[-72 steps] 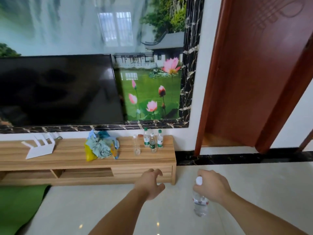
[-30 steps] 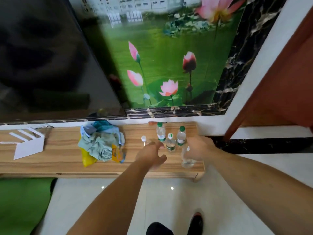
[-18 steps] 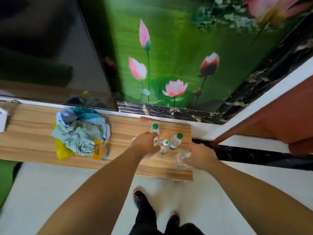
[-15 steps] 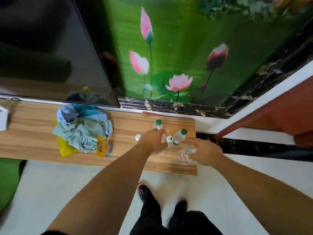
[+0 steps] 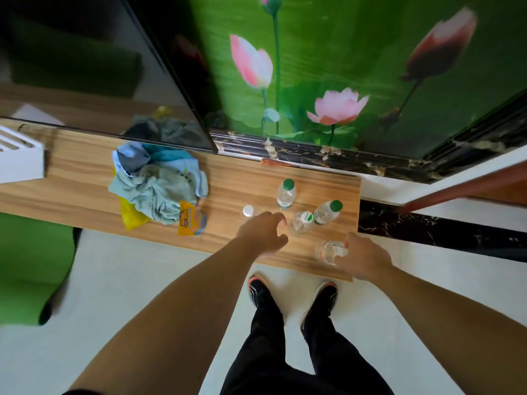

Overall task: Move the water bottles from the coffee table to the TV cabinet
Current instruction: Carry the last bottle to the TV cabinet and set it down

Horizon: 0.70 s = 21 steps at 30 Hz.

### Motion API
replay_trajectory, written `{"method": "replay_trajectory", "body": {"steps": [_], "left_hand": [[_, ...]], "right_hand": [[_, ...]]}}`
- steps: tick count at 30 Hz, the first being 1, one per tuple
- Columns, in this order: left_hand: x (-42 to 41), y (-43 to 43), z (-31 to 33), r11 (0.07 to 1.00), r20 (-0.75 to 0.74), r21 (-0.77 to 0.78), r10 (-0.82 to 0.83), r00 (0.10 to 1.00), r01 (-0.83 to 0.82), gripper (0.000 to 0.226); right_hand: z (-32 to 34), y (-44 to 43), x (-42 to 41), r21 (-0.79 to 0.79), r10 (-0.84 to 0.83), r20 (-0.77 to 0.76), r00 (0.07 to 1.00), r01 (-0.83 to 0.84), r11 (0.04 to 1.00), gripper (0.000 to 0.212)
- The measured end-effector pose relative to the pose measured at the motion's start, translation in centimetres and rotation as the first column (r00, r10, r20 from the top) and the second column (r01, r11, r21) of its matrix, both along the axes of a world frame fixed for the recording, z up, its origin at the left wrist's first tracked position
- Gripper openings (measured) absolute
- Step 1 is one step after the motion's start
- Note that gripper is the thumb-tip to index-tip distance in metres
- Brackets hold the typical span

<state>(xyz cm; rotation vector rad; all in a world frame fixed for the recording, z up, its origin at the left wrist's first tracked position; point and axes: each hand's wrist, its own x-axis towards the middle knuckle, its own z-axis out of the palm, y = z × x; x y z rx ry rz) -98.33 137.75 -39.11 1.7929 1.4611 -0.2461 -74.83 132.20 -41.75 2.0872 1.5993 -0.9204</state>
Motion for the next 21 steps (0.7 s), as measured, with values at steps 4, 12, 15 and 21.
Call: {"method": "replay_trajectory", "body": {"steps": [4, 12, 15, 21], "left_hand": [[0.4, -0.8, -0.8, 0.998, 0.01, -0.043, 0.051, 0.999, -0.05, 0.037], [1.2, -1.7, -1.9, 0.992, 0.045, -0.092, 0.09, 0.995, -0.086, 0.036], [1.3, -1.9, -2.1, 0.984, 0.061, -0.104, 0.153, 0.986, -0.146, 0.034], [1.9, -2.5, -2.8, 0.946, 0.135, -0.165, 0.302, 0.944, -0.279, 0.032]], "right_hand": [[-1.6, 0.6, 0.5, -0.045, 0.021, 0.011, 1.0, -0.021, 0.999, 0.047], [-3.9, 1.1, 0.6, -0.054, 0.029, 0.018, 0.999, -0.028, 0.998, 0.049], [-5.3, 0.8, 0.6, -0.071, 0.027, -0.019, 0.999, -0.029, 0.997, 0.051], [-7.7, 0.1, 0.3, -0.119, 0.008, -0.087, 0.996, -0.019, 0.993, 0.046]]}}
